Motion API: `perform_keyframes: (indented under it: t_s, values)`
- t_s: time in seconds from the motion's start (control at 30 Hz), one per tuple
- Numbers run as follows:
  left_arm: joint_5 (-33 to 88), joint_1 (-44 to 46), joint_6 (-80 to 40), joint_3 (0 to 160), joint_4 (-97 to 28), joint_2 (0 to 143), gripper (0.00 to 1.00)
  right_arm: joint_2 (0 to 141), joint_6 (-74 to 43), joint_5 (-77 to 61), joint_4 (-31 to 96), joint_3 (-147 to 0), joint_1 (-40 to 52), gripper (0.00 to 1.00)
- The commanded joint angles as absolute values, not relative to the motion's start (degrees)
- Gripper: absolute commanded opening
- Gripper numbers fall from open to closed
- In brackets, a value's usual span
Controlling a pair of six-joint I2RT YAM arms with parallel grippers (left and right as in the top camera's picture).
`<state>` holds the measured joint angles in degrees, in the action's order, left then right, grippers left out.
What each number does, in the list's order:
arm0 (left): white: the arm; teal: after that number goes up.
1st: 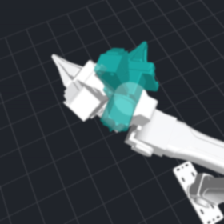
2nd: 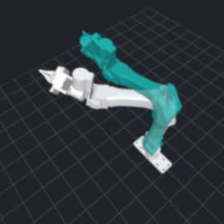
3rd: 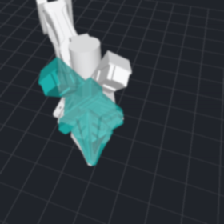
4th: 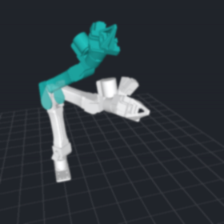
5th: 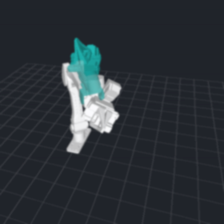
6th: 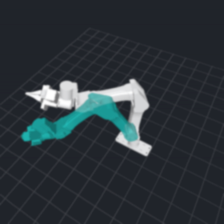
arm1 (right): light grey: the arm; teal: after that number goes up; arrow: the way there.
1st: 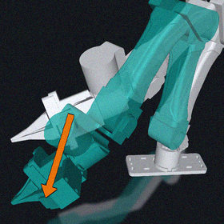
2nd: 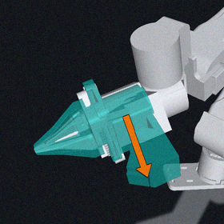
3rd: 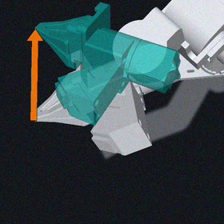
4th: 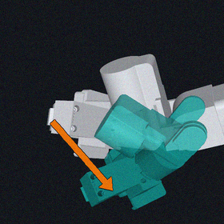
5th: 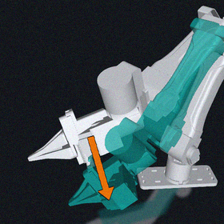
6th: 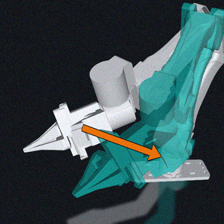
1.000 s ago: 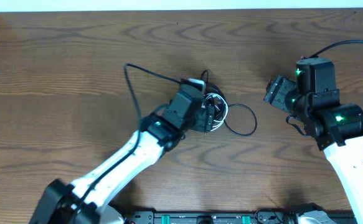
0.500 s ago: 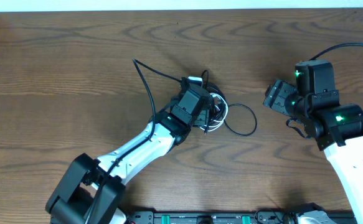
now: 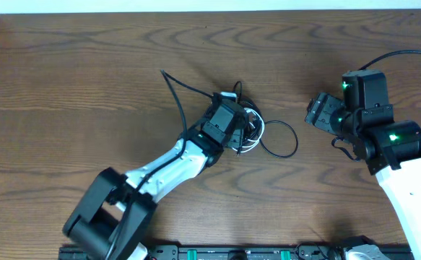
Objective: Untangle cables
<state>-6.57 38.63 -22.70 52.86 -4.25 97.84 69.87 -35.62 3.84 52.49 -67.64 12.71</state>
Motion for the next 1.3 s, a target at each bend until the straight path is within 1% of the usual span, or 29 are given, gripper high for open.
perform_keyframes:
  t_s: [0.0, 0.27, 0.37, 0.57, 0.63, 0.83, 1.03, 1.13, 1.17, 1.2, 1.27]
  values:
    - [-6.48, 38.63, -22.94, 52.62, -3.46, 100.53, 0.65, 69.93, -36.4, 3.9, 52.56, -67.72, 12.32, 0.79]
    - [-6.9, 37.17, -20.99, 52.62, -1.98, 101.19, 0.65, 70.15, -36.4, 3.9, 52.82, -67.72, 12.36, 0.8]
    - [-6.87, 36.14, -21.02, 52.62, -0.54, 102.35, 0.59, 70.19, -36.42, 3.86, 52.95, -67.72, 12.43, 0.81]
    - [-6.63, 35.27, -19.18, 52.62, 3.77, 103.61, 0.57, 70.19, -36.4, 1.98, 52.95, -67.72, 12.43, 0.8]
    - [-6.66, 35.27, -18.39, 52.62, 3.9, 103.98, 0.54, 70.19, -36.42, 1.96, 52.95, -67.72, 12.4, 0.8]
    - [-6.63, 35.27, -18.39, 52.62, 3.97, 107.31, 0.5, 70.19, -36.42, 1.93, 52.95, -67.7, 12.43, 0.79]
    - [-6.66, 35.27, -17.56, 52.62, 3.97, 108.29, 0.49, 70.19, -36.42, 1.96, 52.93, -67.72, 12.43, 0.79]
    - [-6.66, 35.27, -17.56, 52.62, 3.95, 108.84, 0.41, 70.26, -36.42, 1.96, 52.86, -67.7, 12.43, 0.79]
    - [-6.66, 35.27, -17.56, 52.62, 3.92, 109.06, 0.35, 70.3, -36.42, 1.93, 52.88, -67.7, 12.43, 0.79]
    - [-6.66, 35.27, -17.56, 52.62, 3.7, 109.21, 0.25, 70.41, -36.4, 1.96, 52.95, -67.7, 12.43, 0.79]
    - [-6.68, 35.24, -17.56, 52.62, 3.31, 109.21, 0.19, 70.48, -36.4, 1.93, 52.97, -67.72, 12.43, 0.79]
